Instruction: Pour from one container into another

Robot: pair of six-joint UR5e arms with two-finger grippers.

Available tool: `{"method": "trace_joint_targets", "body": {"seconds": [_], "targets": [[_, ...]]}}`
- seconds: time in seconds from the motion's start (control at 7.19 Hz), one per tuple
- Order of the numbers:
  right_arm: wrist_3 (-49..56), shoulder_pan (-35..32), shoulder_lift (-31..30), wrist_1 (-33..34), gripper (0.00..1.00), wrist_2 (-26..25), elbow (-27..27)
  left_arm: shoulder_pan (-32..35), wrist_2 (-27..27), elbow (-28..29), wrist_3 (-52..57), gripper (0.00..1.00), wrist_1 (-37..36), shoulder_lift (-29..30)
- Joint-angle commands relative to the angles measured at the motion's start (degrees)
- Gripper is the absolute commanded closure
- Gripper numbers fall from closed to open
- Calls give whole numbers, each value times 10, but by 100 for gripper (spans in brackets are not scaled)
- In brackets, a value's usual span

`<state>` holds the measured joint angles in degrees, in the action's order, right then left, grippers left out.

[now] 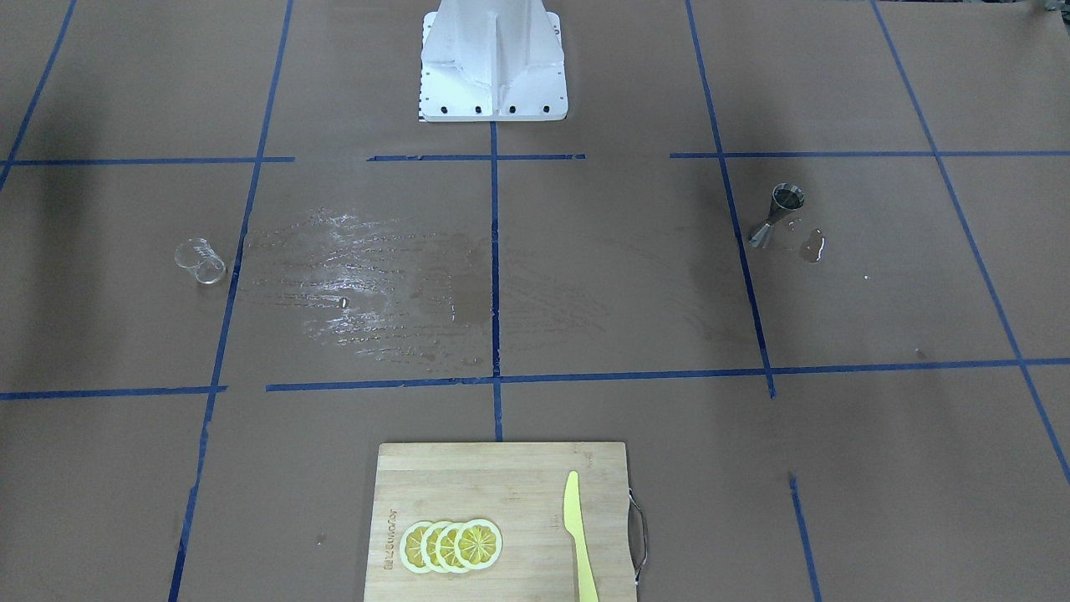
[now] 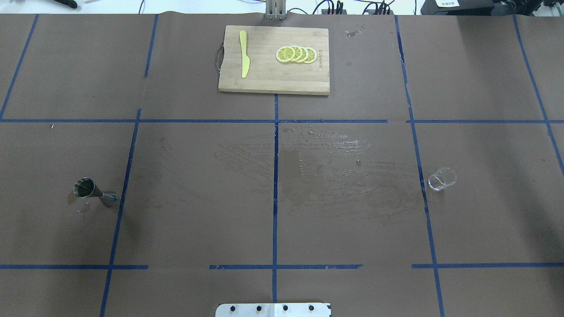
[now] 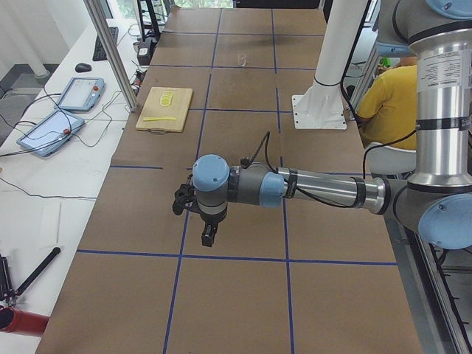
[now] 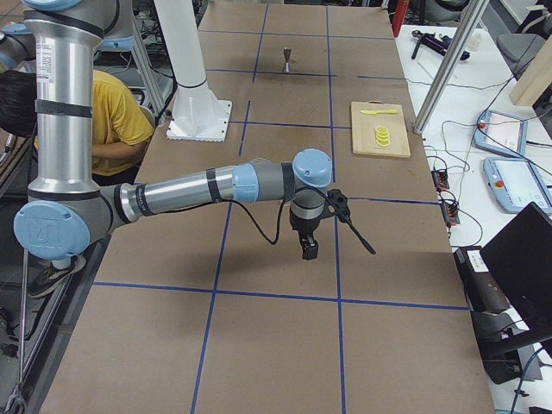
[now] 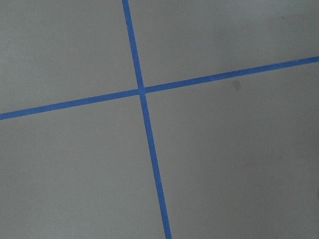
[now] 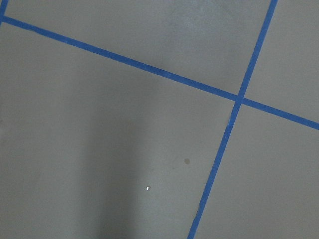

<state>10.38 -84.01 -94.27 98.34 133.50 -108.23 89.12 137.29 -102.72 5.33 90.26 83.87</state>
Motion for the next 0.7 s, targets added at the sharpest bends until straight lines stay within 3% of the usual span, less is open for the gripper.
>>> {"method": "trace_joint_targets", "body": {"seconds": [0.0, 0.28, 0.56], "targets": [[-1, 1, 13, 0, 0, 18, 9, 0, 0, -5, -2, 0, 4, 0], [0, 1, 21, 0, 0, 51, 22, 0, 0, -7, -12, 0, 4, 3], [0, 0, 21, -1, 0, 50, 26, 0, -2, -19, -13, 0, 3, 6]]}}
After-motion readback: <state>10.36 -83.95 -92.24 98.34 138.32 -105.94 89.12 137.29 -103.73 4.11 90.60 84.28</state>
